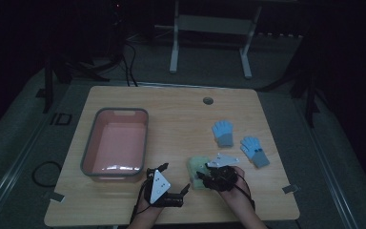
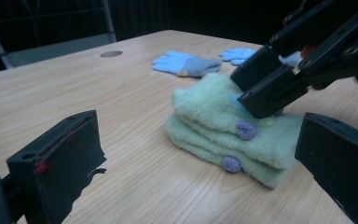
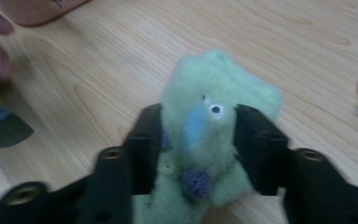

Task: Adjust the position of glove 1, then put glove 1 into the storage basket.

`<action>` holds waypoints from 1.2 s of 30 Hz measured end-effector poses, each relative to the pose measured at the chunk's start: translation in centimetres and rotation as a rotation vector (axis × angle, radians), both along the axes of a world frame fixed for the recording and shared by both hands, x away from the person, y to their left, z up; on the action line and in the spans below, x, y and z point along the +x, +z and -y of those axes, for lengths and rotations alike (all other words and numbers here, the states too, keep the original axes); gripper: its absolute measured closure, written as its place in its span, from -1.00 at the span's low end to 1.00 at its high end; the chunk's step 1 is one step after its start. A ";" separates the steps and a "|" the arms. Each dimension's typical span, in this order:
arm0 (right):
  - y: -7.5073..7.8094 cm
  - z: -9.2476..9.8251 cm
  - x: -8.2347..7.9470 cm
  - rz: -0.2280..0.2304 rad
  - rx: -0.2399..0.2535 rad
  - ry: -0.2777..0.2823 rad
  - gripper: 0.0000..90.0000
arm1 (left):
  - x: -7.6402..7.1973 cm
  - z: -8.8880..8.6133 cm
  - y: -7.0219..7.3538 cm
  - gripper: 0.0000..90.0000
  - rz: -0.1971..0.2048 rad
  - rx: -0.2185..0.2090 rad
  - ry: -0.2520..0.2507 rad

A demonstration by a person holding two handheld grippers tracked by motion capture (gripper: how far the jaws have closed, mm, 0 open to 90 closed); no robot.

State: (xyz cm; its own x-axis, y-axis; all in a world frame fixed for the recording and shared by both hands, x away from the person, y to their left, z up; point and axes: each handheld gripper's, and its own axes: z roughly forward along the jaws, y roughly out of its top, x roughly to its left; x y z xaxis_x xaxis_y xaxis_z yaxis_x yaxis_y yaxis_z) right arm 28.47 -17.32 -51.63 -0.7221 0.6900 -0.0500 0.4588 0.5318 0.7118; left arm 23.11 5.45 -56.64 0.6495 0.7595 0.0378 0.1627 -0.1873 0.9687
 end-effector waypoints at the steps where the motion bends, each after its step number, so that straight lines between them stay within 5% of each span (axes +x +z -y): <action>1: 0.1 0.2 0.1 -0.006 0.008 0.002 -0.01 | 0.1 0.0 0.0 -0.98 -0.008 -0.003 0.008; 5: 0.5 0.9 0.4 -0.010 0.064 0.046 -0.58 | 0.2 0.0 0.2 -0.98 -0.083 0.059 0.033; 6: 0.5 0.9 0.4 -0.010 0.064 0.046 -0.58 | 0.2 0.0 0.2 -0.98 -0.083 0.059 0.033; 10: 1.2 2.1 0.9 -0.029 0.113 0.071 -0.68 | 0.8 -0.4 0.6 -0.98 -0.195 0.042 -0.050; 14: 2.3 3.4 1.5 0.070 0.131 0.082 -0.68 | 1.0 -0.5 1.2 -0.98 -0.187 0.065 -0.135; 17: 3.1 4.0 1.7 0.098 0.126 0.086 -0.69 | 0.9 -0.4 1.6 -0.98 -0.176 0.050 -0.182; 29: 3.4 4.6 3.2 0.006 0.182 0.105 -0.76 | 0.4 1.6 3.0 -0.98 -0.108 0.138 -0.357; 34: 3.3 4.4 4.3 -0.006 0.147 0.132 -0.17 | 0.6 2.8 3.2 -0.80 -0.083 0.191 -0.411; 36: 3.3 4.2 4.6 -0.011 0.138 0.139 -0.13 | 0.9 3.3 3.0 -0.68 -0.088 0.220 -0.444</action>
